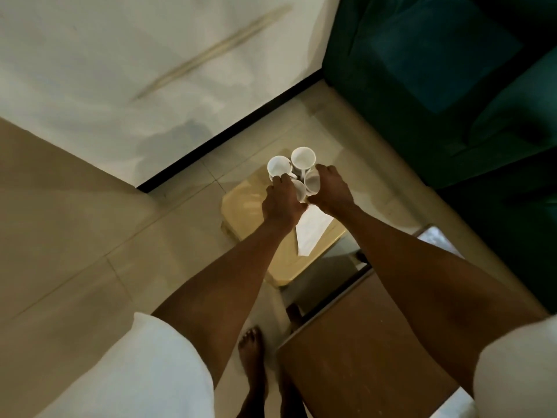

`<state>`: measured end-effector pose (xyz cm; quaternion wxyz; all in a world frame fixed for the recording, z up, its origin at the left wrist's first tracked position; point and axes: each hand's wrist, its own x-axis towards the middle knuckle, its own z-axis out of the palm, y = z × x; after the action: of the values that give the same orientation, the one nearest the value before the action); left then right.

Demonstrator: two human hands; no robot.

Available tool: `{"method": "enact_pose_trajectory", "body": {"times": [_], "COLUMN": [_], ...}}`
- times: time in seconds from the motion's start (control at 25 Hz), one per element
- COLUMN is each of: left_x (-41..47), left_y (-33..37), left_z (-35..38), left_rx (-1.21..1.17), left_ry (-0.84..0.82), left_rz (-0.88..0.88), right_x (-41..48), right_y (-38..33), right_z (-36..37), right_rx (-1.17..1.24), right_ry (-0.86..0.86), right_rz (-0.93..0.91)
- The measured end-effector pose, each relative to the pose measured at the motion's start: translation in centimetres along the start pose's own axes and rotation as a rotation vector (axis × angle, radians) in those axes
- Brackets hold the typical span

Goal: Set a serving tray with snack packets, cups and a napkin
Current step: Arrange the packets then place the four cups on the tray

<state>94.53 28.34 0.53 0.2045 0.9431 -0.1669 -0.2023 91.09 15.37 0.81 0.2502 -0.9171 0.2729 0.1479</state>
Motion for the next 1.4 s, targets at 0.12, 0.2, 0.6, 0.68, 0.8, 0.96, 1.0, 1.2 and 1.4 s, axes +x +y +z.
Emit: {"method": "enact_pose_trajectory", "body": {"times": [0.12, 0.2, 0.6, 0.68, 0.8, 0.96, 1.0, 1.2, 1.4], "left_x": [0.7, 0.9, 1.0, 1.1, 0.5, -1.0, -1.7, -6.8, -14.9], "left_y": [1.0, 1.4, 2.6, 2.5, 2.1, 2.6, 3.3, 9.6, 22.0], "left_z": [0.6, 0.7, 0.9, 1.4, 1.6, 0.1, -1.0, -7.8, -17.7], "left_rx": [-0.020, -0.029, -0.103, -0.095, -0.034, 0.045, 0.076, 0.102, 0.096], "left_ry": [-0.013, -0.007, 0.019, 0.030, 0.040, 0.058, 0.062, 0.056, 0.047], "left_rz": [-0.027, -0.044, -0.081, -0.068, -0.036, 0.059, 0.090, 0.228, 0.477], "right_x": [0.3, 0.4, -0.3, -0.1, -0.6, -2.4, -3.4, -10.1, -23.4], "right_y": [0.1, -0.3, 0.0, 0.3, 1.0, 1.3, 1.1, -0.2, 0.7], "right_z": [0.1, -0.1, -0.7, -0.7, -0.9, -2.0, -2.9, -11.4, -27.1], "right_rx": [-0.013, -0.026, -0.039, -0.047, -0.035, -0.028, -0.029, 0.013, 0.005], "right_ry": [0.042, 0.073, 0.064, 0.070, 0.053, 0.066, 0.088, 0.196, 0.355], "right_rz": [0.021, 0.023, 0.029, 0.028, 0.041, 0.046, 0.051, 0.049, 0.120]}}
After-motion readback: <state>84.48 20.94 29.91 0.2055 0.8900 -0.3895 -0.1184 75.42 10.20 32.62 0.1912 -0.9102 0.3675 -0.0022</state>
